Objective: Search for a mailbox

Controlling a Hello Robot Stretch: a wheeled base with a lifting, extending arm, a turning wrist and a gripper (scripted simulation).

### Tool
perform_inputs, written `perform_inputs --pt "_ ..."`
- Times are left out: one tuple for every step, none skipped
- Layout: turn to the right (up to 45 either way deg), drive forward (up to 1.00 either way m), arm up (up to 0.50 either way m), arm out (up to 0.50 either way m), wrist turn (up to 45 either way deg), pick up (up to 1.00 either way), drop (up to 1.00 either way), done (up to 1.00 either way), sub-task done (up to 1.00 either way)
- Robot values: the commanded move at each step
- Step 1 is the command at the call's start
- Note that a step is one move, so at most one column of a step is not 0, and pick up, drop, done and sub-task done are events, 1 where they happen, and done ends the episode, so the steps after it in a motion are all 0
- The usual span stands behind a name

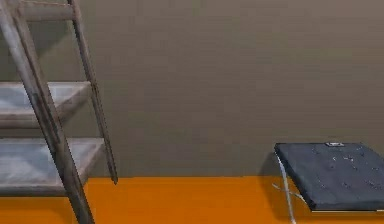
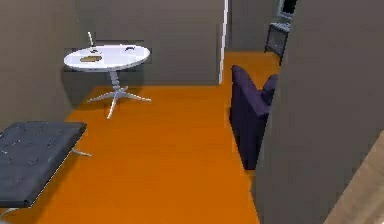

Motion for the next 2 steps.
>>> perform_inputs --pt "0.0 0.45 0.00 0.00 0.0 0.00 0.00 0.00 0.00" --pt "-45.0 0.00 0.00 0.00 0.0 0.00 0.00 0.00 0.00"
